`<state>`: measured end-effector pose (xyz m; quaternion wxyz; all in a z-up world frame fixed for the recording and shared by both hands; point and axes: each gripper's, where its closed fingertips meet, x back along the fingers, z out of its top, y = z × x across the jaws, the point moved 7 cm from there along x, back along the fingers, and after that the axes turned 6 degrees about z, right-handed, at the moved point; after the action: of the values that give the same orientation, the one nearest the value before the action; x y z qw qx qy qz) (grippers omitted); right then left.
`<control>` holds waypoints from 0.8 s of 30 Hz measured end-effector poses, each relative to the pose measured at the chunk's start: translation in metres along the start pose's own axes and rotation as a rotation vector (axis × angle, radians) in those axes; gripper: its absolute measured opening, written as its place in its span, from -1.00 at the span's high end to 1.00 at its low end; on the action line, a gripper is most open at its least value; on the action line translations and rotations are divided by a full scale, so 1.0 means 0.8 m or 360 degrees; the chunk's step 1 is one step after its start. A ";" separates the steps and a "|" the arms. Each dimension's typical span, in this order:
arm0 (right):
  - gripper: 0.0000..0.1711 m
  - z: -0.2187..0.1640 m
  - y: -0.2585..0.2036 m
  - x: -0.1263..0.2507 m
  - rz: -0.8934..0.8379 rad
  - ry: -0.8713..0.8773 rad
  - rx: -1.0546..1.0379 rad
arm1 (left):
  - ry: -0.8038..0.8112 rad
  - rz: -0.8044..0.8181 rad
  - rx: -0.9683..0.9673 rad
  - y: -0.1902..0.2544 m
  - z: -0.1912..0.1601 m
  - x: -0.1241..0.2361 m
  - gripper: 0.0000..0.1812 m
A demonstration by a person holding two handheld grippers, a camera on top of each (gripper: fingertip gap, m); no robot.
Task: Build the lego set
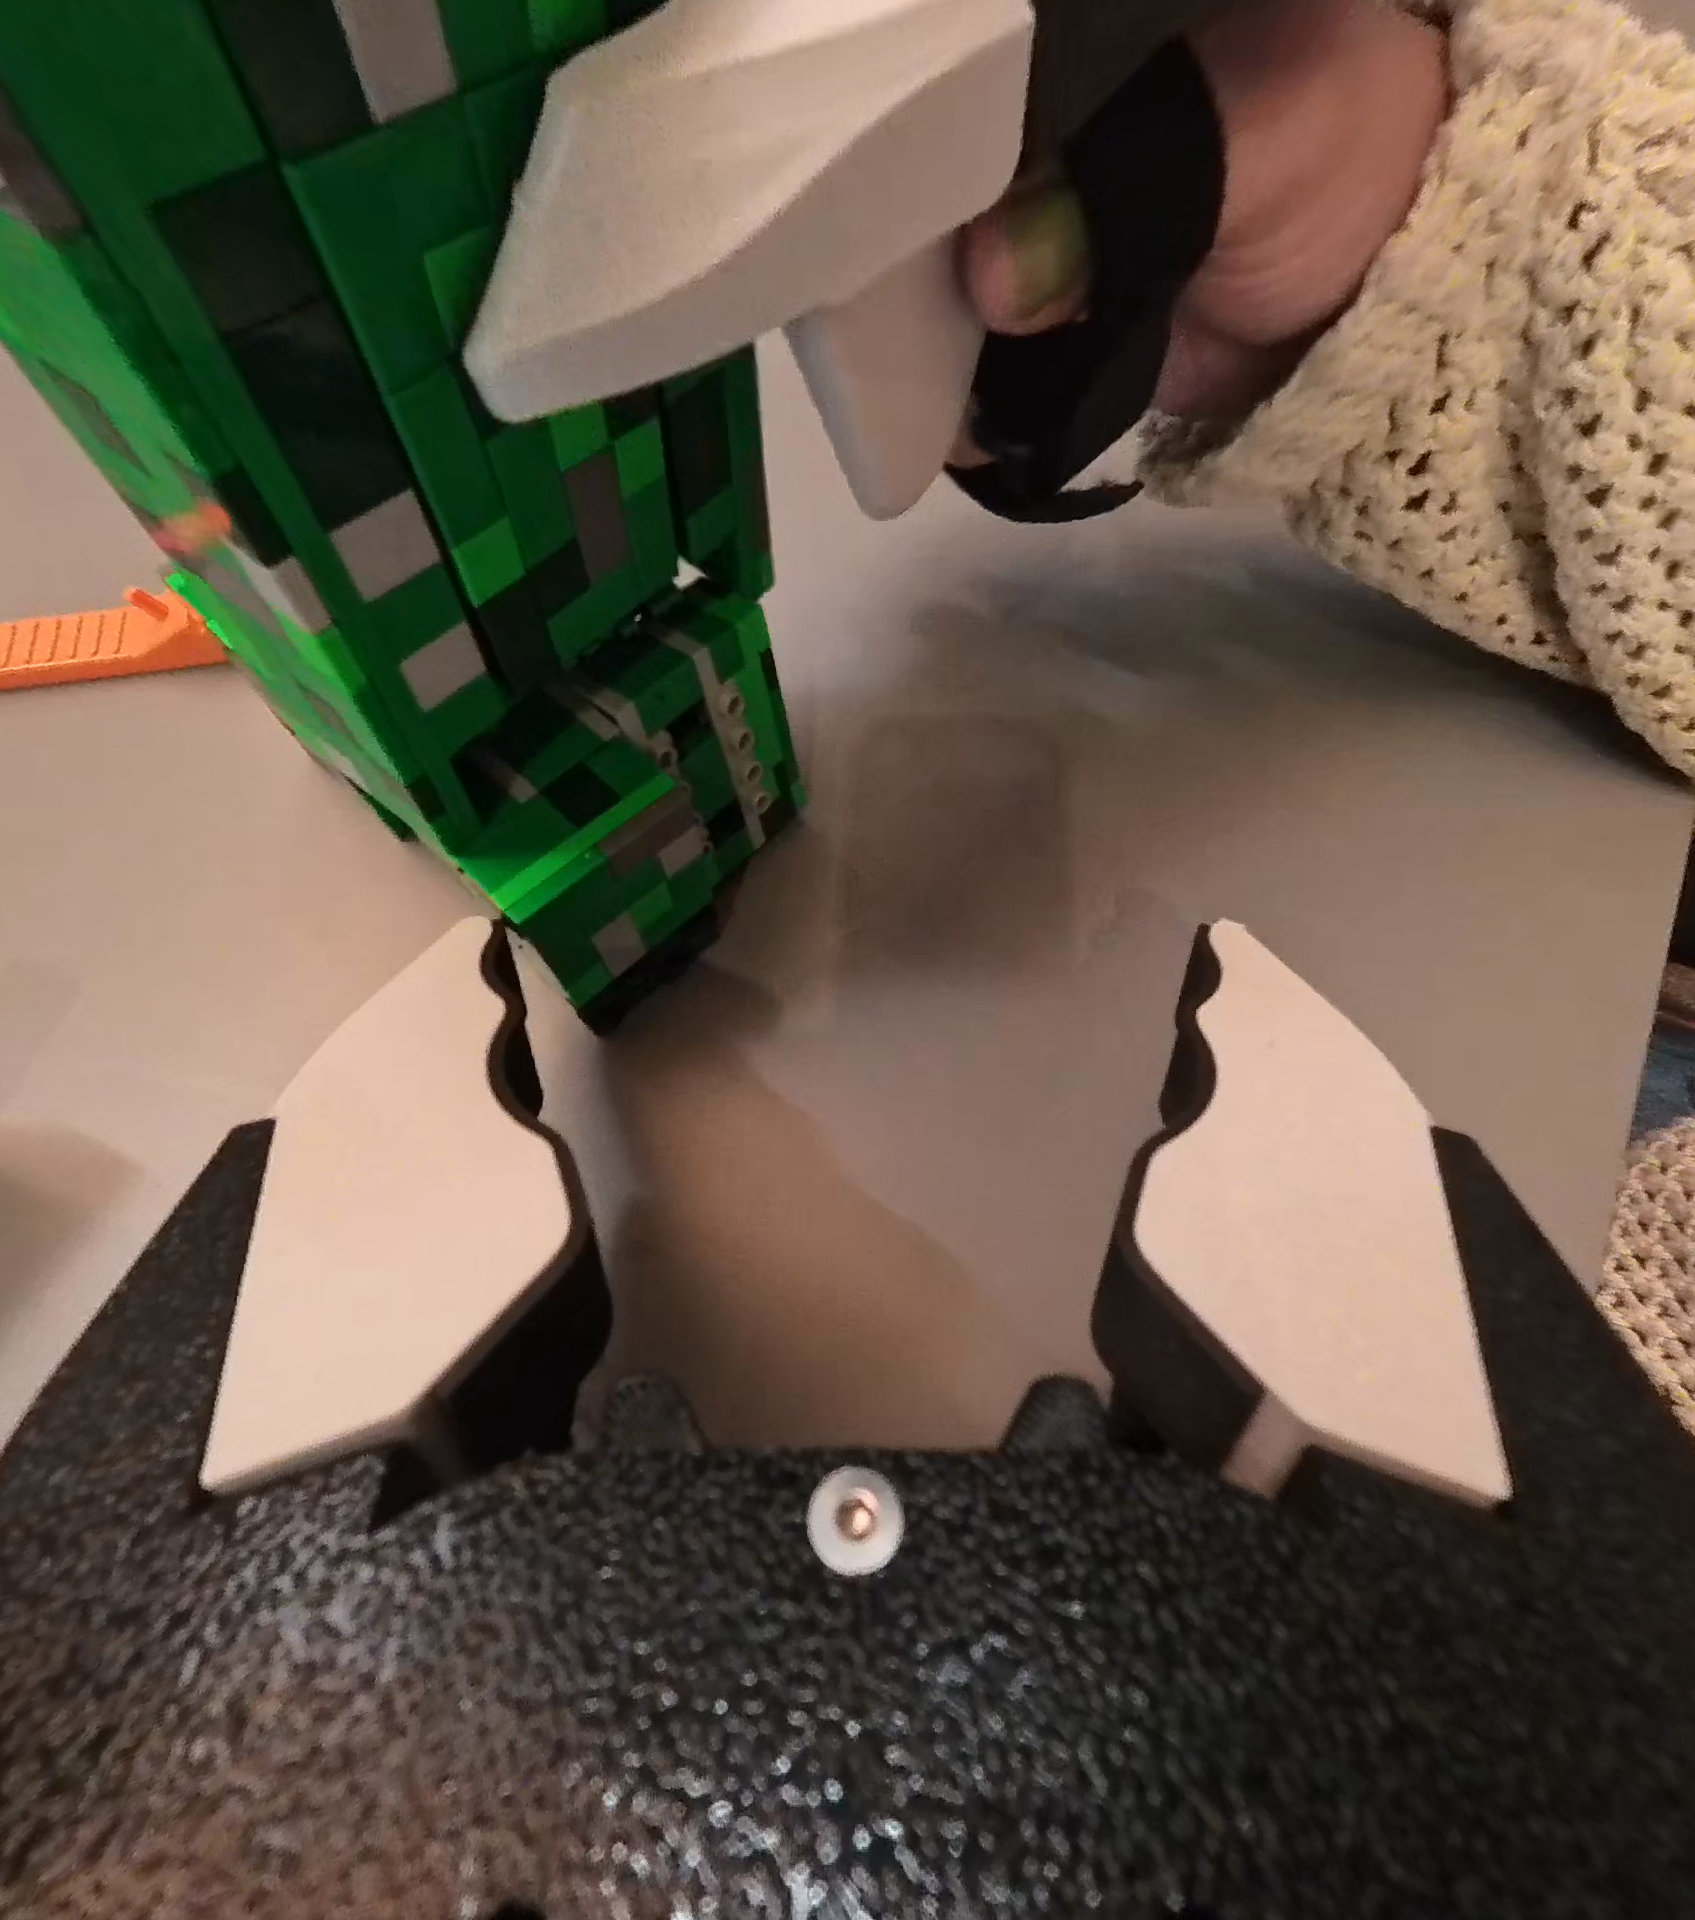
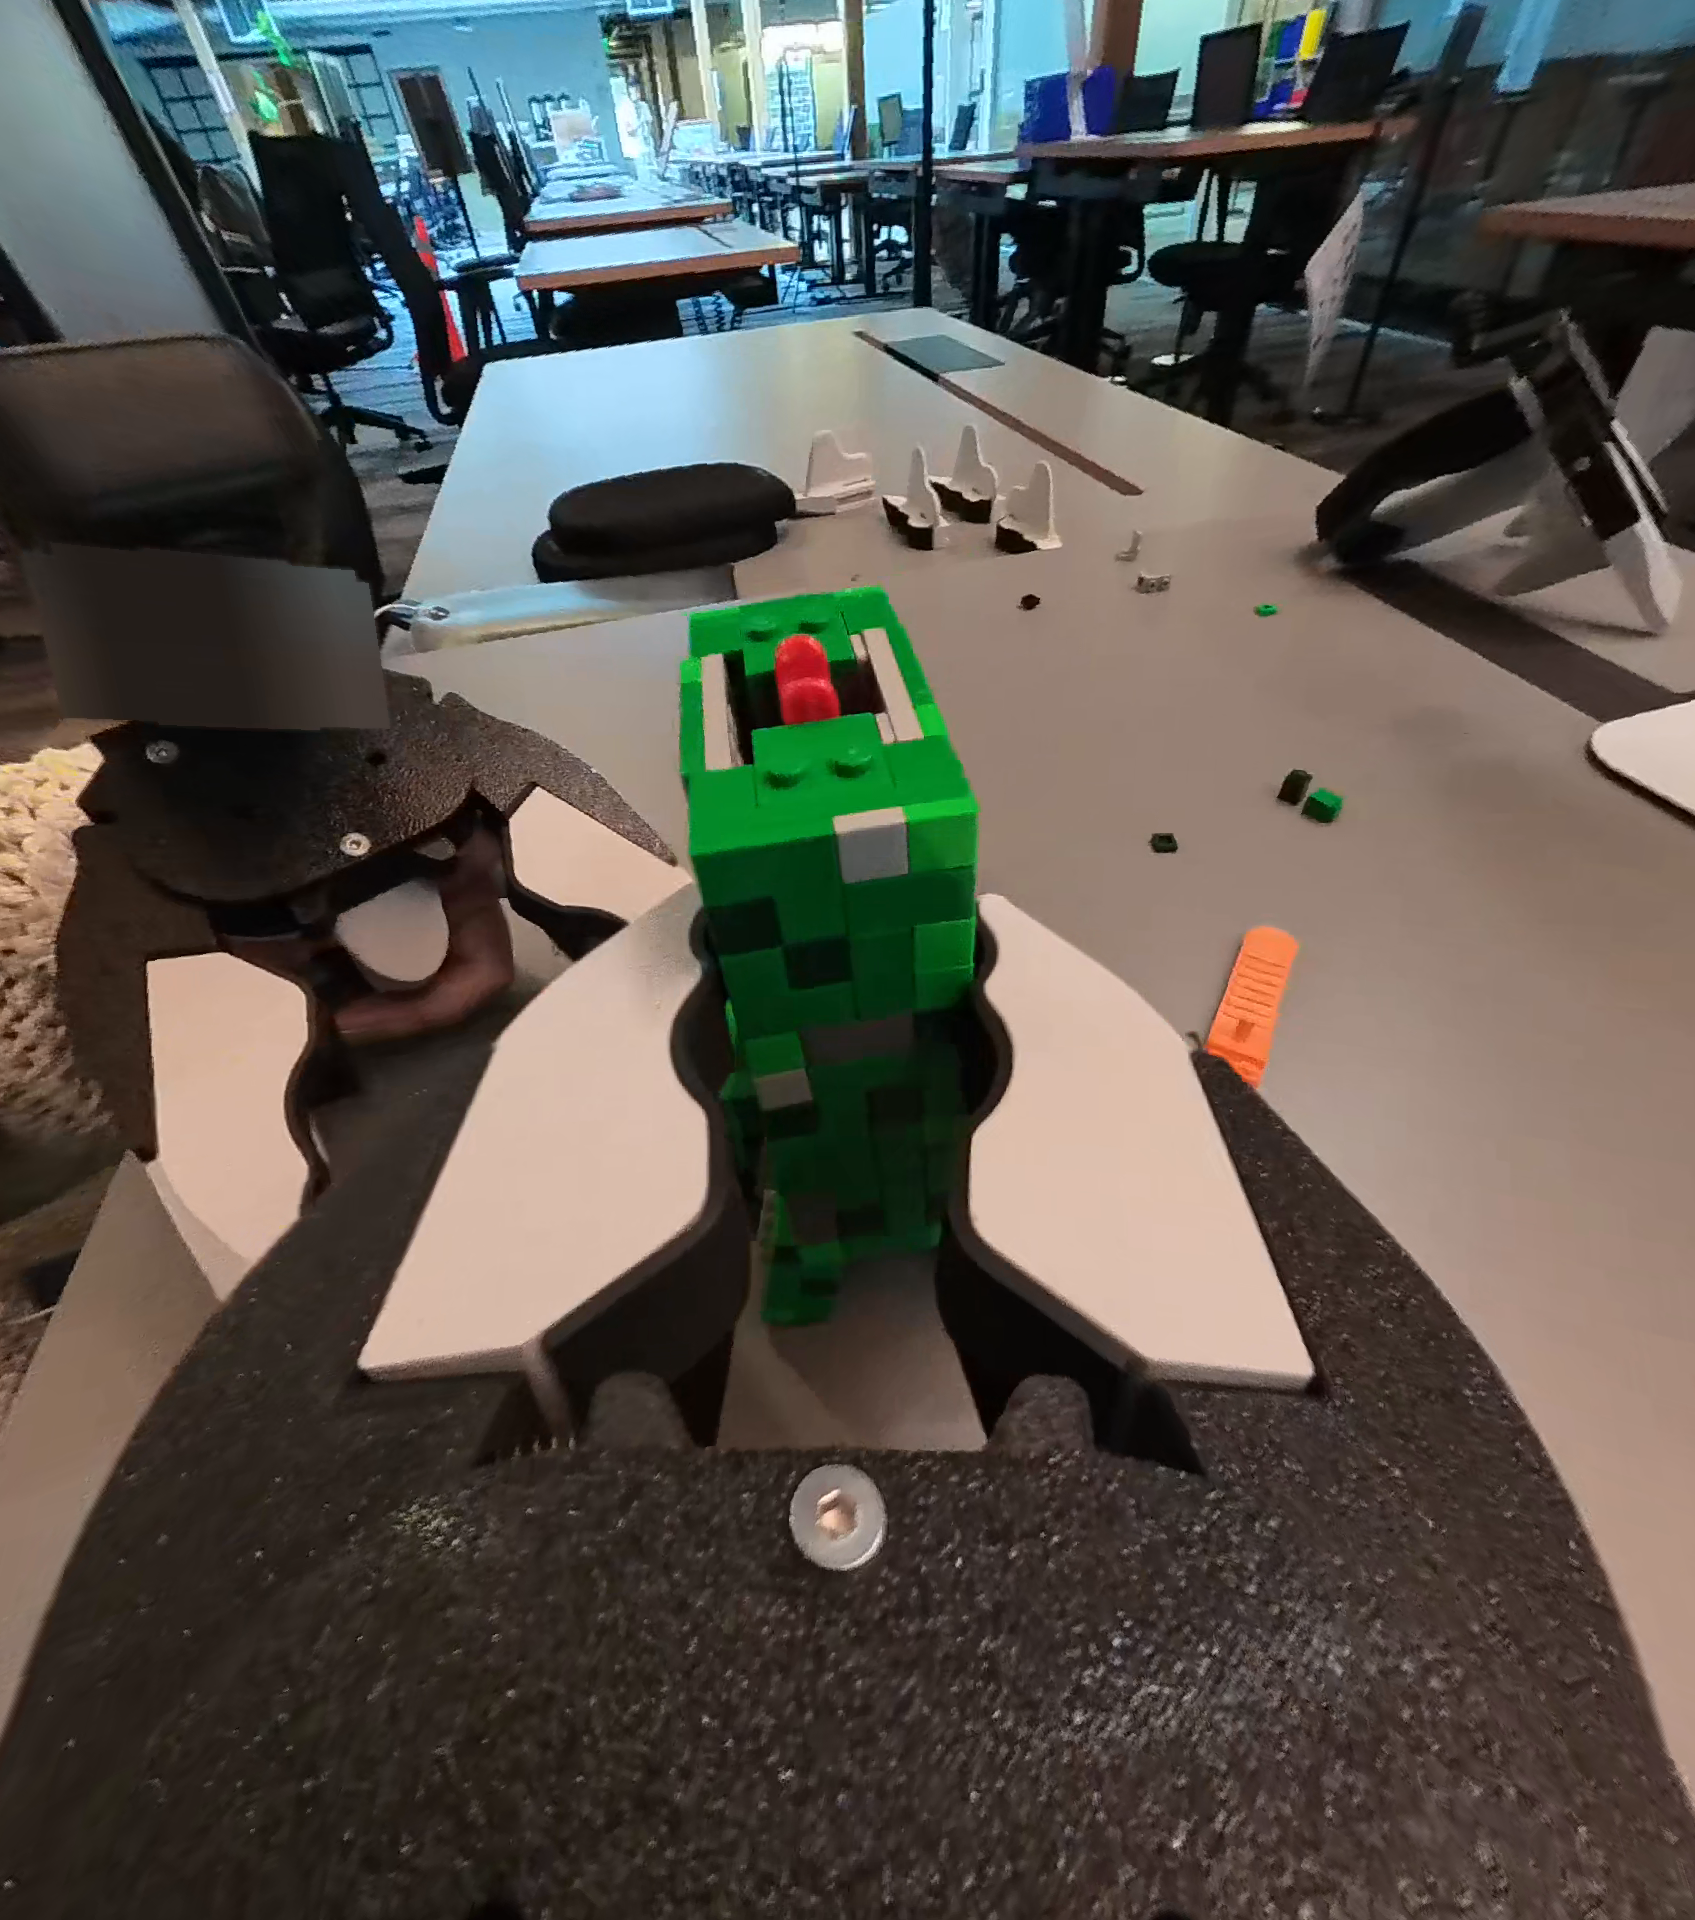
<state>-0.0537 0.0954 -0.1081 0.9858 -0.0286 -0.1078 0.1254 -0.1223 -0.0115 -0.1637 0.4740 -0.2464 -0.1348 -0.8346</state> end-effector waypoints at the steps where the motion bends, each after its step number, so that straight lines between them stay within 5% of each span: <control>1: 0.52 0.000 -0.001 0.000 -0.0022 0.0008 0.0011 | -0.0001 0.0000 -0.0001 0.000 0.000 0.000 -0.30; 24: 0.51 -0.003 -0.001 0.002 -0.0101 0.0076 0.0089 | -0.0026 0.0001 -0.0024 0.003 -0.001 -0.002 -0.30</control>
<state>-0.0517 0.0950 -0.1101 0.9920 -0.0006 -0.0814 0.0961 -0.1201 -0.0121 -0.1654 0.4712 -0.2568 -0.1324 -0.8334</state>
